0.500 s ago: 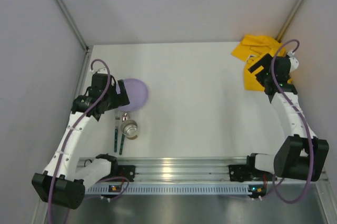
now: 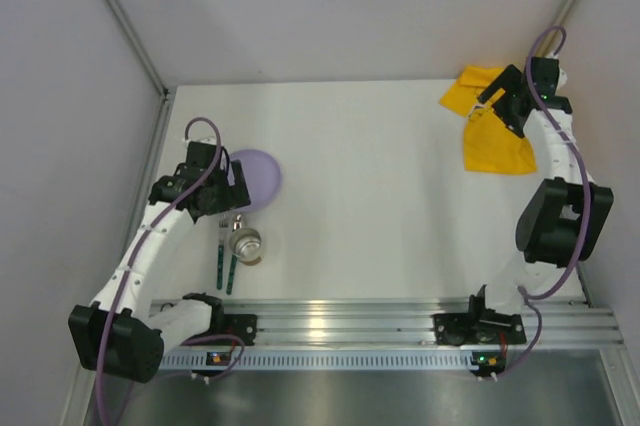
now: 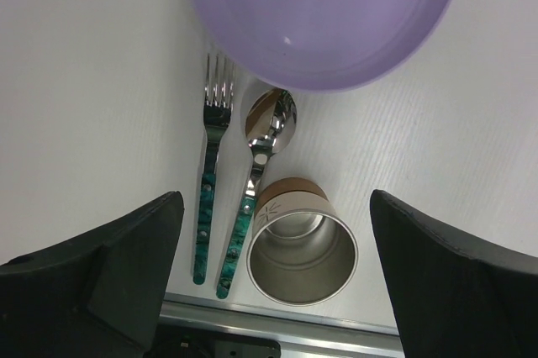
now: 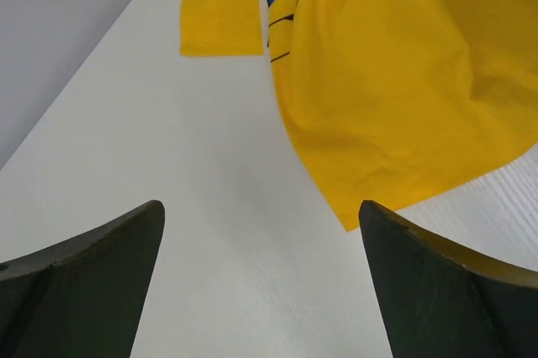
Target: Set the dinner table for one person
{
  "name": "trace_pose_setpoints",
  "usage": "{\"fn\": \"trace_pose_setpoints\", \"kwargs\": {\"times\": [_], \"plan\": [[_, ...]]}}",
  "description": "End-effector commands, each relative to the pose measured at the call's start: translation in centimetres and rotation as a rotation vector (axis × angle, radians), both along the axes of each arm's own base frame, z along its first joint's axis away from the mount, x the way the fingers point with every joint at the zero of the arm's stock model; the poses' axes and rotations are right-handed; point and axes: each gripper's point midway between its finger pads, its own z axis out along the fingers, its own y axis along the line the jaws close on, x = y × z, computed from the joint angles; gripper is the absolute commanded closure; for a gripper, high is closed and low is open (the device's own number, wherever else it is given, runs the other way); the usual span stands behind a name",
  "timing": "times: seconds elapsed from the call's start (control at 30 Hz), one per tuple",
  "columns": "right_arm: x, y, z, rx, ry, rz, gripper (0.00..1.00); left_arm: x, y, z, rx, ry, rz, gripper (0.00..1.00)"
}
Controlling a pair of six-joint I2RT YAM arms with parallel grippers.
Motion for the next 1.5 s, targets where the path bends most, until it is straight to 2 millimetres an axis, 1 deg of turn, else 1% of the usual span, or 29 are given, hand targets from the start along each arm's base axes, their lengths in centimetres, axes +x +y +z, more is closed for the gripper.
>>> {"fn": "trace_pose_setpoints", "kwargs": {"times": [0.0, 0.03, 0.07, 0.1, 0.13, 0.17, 0.2, 0.23, 0.27, 0.3, 0.37, 0.43, 0.47, 0.6, 0.7, 0.73, 0.83, 0.87, 0.93, 1.0, 1.03, 1.2, 1.23, 1.27, 1.3, 1.33, 1.4, 1.43, 1.47], "plan": [[0.9, -2.8, -1.8, 0.011, 0.117, -0.031, 0.00, 0.7, -1.3, 0.0, -0.065, -0.033, -0.031, 0.03], [2.1, -3.3, -0.5, 0.005, 0.087, -0.031, 0.00, 0.7, -1.5, -0.1, -0.074, -0.031, -0.028, 0.03], [2.6, -3.5, -2.5, 0.017, 0.137, -0.022, 0.00, 0.7, -1.6, -0.3, -0.082, -0.028, -0.029, 0.04], [3.2, -3.5, -2.9, 0.019, 0.147, -0.013, 0.00, 0.6, -1.6, -0.5, -0.084, -0.024, -0.025, 0.04], [4.2, -3.7, -2.3, 0.017, 0.132, -0.010, 0.00, 0.7, -1.6, -0.6, -0.088, -0.022, -0.015, 0.04], [4.5, -3.7, -2.9, 0.022, 0.151, -0.007, 0.00, 0.7, -1.7, -0.7, -0.090, -0.018, -0.010, 0.05], [5.0, -3.8, -5.0, 0.035, 0.195, -0.011, 0.00, 0.8, -1.7, -0.9, -0.090, -0.011, -0.005, 0.07], [5.3, -3.9, -5.0, 0.039, 0.210, -0.015, 0.00, 0.8, -1.7, -0.9, -0.097, -0.009, 0.002, 0.07], [5.5, -4.1, -6.9, 0.043, 0.253, -0.028, 0.00, 0.8, -1.8, -0.9, -0.101, -0.008, 0.006, 0.07], [5.9, -4.2, -7.0, 0.047, 0.255, -0.036, 0.00, 0.9, -1.8, -0.9, -0.104, -0.005, 0.011, 0.08], [5.7, -3.8, -9.2, 0.048, 0.319, -0.041, 0.00, 1.0, -1.9, -1.0, -0.113, -0.005, 0.027, 0.08], [5.6, -3.6, -9.8, 0.027, 0.352, -0.042, 0.00, 1.0, -2.0, -1.2, -0.123, 0.007, 0.040, 0.09], [5.3, -3.2, -11.2, 0.012, 0.398, -0.036, 0.00, 0.9, -2.0, -1.3, -0.126, 0.013, 0.043, 0.10], [4.9, -2.2, -13.4, -0.067, 0.510, -0.001, 0.01, 0.9, -2.1, -1.5, -0.131, 0.023, 0.055, 0.10], [4.0, -1.9, -15.4, -0.141, 0.609, 0.021, 0.07, 0.9, -2.1, -1.5, -0.132, 0.023, 0.058, 0.11], [3.7, -2.1, -15.8, -0.163, 0.629, 0.017, 0.16, 0.9, -2.0, -1.5, -0.127, 0.020, 0.060, 0.11], [2.7, -1.6, -17.1, -0.191, 0.692, 0.042, 0.29, 0.5, -1.8, -1.3, -0.120, 0.025, 0.060, 0.11], [2.3, -1.4, -17.6, -0.194, 0.710, 0.048, 0.44, 0.2, -1.6, -1.1, -0.112, 0.025, 0.062, 0.12], [1.4, -0.9, -18.7, -0.183, 0.749, 0.072, 0.66, -0.1, -1.4, -0.9, -0.104, 0.021, 0.059, 0.11], [0.3, -0.4, -20.0, -0.163, 0.792, 0.090, 0.82, -0.5, -1.1, -0.7, -0.093, 0.012, 0.056, 0.11], [0.0, 0.1, -20.2, -0.146, 0.798, 0.106, 0.98, -0.6, -1.1, -0.6, -0.090, 0.009, 0.054, 0.11], [-1.1, 4.1, -19.4, -0.152, 0.772, 0.209, 1.00, -1.1, -1.0, -0.1, -0.086, 0.003, 0.027, 0.11], [-1.2, 7.1, -19.2, -0.160, 0.759, 0.272, 1.00, -1.2, -1.1, -0.1, -0.089, 0.001, 0.021, 0.11], [-1.2, 8.4, -17.8, -0.162, 0.724, 0.297, 1.00, -1.2, -1.2, -0.1, -0.092, 0.001, 0.014, 0.11], [-2.6, 9.7, -18.1, -0.158, 0.745, 0.328, 1.00, -1.2, -1.4, -0.2, -0.097, 0.002, -0.001, 0.11], [-3.4, 12.3, -17.9, -0.156, 0.738, 0.382, 1.00, -1.1, -1.5, 0.0, -0.103, -0.009, -0.006, 0.11], [-6.0, 15.2, -16.7, -0.145, 0.712, 0.440, 1.00, -0.9, -1.9, -0.1, -0.114, -0.009, -0.027, 0.11], [-7.8, 18.4, -16.2, -0.155, 0.705, 0.514, 1.00, -0.6, -2.1, -0.1, -0.121, -0.018, -0.035, 0.11], [-8.8, 19.9, -14.1, -0.152, 0.651, 0.545, 1.00, -0.5, -2.2, -0.1, -0.125, -0.019, -0.042, 0.11]]}}
